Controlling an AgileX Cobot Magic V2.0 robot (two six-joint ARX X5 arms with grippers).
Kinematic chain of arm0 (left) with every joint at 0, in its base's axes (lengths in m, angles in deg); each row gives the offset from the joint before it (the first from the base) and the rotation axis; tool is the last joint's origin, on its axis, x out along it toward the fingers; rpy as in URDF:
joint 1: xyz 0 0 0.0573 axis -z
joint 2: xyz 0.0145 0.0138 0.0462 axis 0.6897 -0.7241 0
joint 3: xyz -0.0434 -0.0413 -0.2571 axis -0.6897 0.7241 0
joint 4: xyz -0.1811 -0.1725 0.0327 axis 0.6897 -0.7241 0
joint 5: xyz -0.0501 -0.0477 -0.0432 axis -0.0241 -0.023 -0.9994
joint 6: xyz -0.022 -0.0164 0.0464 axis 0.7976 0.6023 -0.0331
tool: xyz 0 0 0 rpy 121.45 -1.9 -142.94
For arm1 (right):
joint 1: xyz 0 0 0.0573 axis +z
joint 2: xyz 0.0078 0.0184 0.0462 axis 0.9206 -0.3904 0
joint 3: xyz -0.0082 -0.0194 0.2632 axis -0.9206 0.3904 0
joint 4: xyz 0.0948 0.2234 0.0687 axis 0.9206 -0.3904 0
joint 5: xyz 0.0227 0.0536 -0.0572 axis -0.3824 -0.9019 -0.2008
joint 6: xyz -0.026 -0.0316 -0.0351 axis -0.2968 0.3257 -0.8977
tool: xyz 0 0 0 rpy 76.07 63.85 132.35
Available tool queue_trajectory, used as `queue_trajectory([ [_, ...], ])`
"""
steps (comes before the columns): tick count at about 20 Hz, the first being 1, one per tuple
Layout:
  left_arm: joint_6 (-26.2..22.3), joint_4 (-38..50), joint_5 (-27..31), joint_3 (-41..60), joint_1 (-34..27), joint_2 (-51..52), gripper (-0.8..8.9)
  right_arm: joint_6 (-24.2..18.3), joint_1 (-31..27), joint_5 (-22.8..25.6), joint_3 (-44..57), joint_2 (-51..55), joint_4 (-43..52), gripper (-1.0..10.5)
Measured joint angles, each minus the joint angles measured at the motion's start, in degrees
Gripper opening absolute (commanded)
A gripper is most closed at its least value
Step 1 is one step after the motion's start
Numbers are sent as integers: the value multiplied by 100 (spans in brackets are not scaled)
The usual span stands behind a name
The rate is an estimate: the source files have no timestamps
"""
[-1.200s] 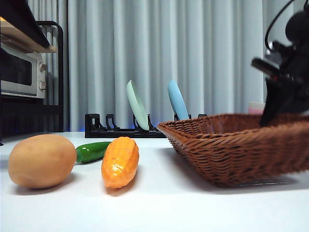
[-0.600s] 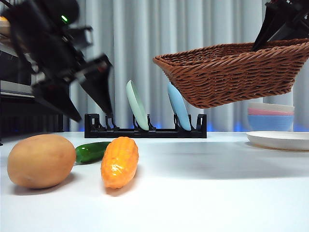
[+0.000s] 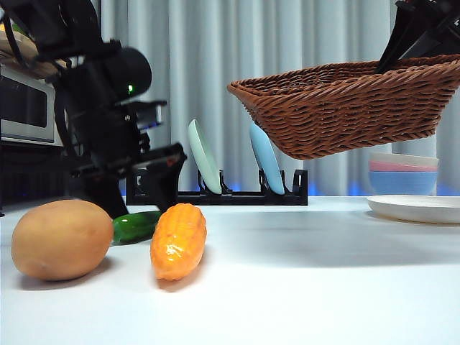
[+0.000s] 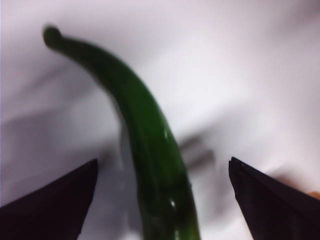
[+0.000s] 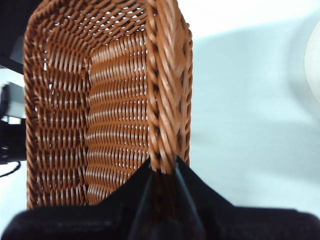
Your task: Pick up the basket,pick up the corn from the table,pick up the potato from the table,pick up the cucumber from the table,put all items into the basket
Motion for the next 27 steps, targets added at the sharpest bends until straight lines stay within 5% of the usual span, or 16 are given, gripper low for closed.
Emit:
queue_trajectory([
  [3, -17, -42, 0, -9, 11, 7, -34, 0, 0, 2, 0, 0, 0, -11],
  [9, -26, -361, 2, -7, 13, 396, -8, 2, 68, 37, 0, 0, 35, -11],
  [18, 699, -302, -28, -739, 221, 3482, -8, 603, 896, 42, -7, -750, 682, -11],
  [27, 1003, -297, 278, -721, 1213, 2323, -8, 1626, 1899, -85, -7, -1139, 1652, -11],
])
